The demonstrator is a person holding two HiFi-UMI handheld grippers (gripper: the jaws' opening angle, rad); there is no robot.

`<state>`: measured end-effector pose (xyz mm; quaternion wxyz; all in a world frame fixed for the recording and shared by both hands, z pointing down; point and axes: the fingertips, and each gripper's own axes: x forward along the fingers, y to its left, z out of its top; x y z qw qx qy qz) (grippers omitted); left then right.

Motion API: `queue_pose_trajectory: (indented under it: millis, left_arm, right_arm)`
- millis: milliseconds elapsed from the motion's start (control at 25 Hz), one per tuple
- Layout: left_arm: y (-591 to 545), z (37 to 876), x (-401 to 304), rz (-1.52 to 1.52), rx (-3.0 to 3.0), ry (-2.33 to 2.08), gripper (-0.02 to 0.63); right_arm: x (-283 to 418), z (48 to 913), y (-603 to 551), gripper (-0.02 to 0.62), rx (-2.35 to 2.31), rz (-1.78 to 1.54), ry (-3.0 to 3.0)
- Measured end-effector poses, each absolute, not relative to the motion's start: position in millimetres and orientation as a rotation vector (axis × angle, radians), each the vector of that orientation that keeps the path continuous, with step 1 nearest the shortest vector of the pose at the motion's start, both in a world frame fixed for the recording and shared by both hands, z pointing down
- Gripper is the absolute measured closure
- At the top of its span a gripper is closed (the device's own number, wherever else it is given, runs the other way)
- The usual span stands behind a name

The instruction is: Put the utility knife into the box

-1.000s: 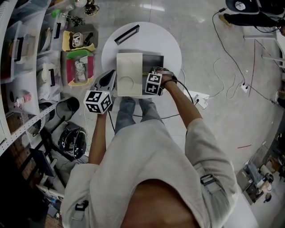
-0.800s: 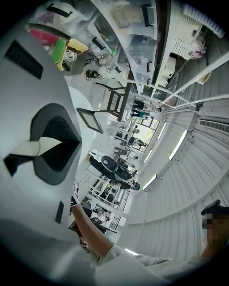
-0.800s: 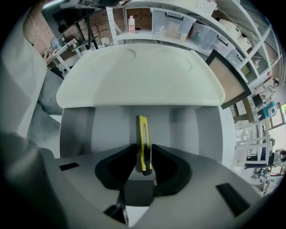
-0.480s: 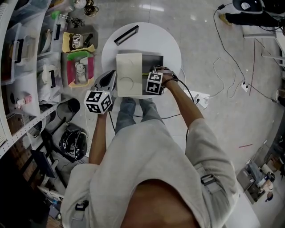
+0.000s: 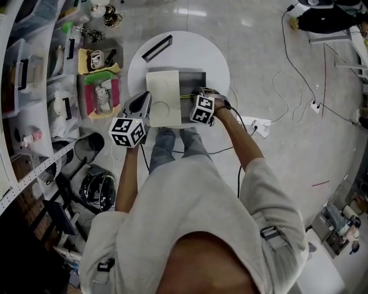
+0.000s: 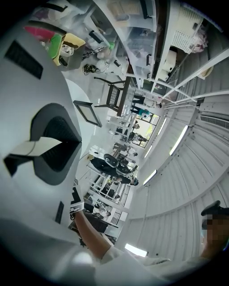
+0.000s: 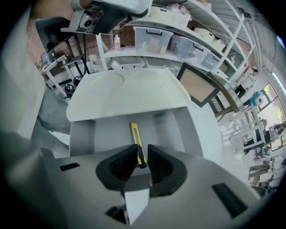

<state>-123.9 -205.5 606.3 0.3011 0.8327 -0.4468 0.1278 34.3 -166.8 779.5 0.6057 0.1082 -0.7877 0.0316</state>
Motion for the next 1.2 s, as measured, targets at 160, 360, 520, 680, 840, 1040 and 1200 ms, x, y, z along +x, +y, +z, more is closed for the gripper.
queue_pose_trajectory:
  millis: [160,360,520,680,840,1040,1200]
  left_arm:
    - [-205,607,-120,0.346,2.218,-1.168,0.588]
    - [-206,608,-111,0.352,2.231,-1.147,0.588]
    - [-207,605,-107,0.355,2.245,-1.136,0.588]
    - [-209,602,-105,0.357,2.257,-1.135,0.588]
    - [-211,599,-103,0.357,2.271,-1.135,0.588]
    - [-212,595,-100,0.362,2.285,-1.138,0.588]
    - [-213,592,-97,0.368,2.297,-1.136,0.588]
  right_arm:
    - [41,776,-168,0.541,0.336,0.106,-1.84]
    - [42,765,-166,0.565,0.431,0.216,-1.906]
    - [43,752,-172,0.565,0.589,0.388,-1.972]
    - [47,740,-182,0.565,0.744,0.517,-2.024]
    - [55,725,-188,0.565,0.907,0.663,-2.068]
    - [66,700,-193,0.565,1.083,0.749,-2.103]
    - [77,679,-198,0.565,1.205,0.741,-2.129]
